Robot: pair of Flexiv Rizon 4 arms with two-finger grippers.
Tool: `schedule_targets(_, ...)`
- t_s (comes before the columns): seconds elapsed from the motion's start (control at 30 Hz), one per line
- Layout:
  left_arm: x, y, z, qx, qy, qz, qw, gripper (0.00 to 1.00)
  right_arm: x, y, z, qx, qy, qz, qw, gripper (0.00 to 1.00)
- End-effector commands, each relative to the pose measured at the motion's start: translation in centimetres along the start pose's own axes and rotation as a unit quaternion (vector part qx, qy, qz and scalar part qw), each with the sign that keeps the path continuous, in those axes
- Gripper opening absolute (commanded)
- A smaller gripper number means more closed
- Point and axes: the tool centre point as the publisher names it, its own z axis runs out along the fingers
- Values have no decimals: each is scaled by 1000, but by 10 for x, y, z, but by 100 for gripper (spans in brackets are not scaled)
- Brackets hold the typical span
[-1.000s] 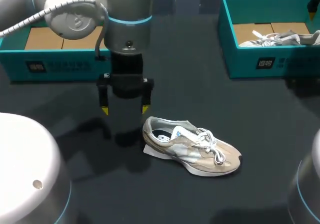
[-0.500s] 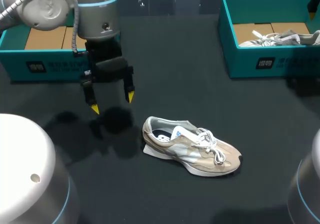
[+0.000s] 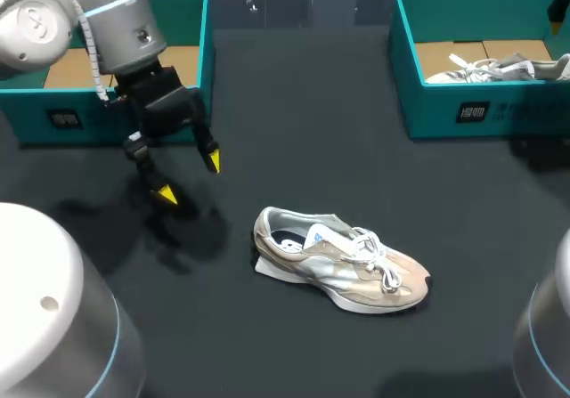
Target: Take the shoe out of the shoebox, open the shoe tongue, remove and reinsert the insole, then place the shoe into the shoebox
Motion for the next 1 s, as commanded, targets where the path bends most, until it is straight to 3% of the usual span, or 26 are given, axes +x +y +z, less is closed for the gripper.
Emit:
schedule_targets(0.03,11,21,9,209,-99,-52,971,100,0,-1,0,-1,-1,1,1000,100)
schedule_targets(0.13,12,30,12,283,-108,-58,951,100,0,-1,0,-1,-1,1,1000,100)
schedule_targets(0.53,12,30,12,283,-108,-58,951,100,0,-1,0,-1,-1,1,1000,100)
schedule_targets(0.7,8,39,38,326,-131,-80,933,100,0,-1,0,-1,-1,1,1000,100)
schedule_targets(0.83,4,41,57,338,-152,-93,924,100,0,-1,0,-1,-1,1,1000,100)
schedule_targets(1.0,3,42,66,356,-161,-112,914,100,0,-1,0,-1,-1,1,1000,100)
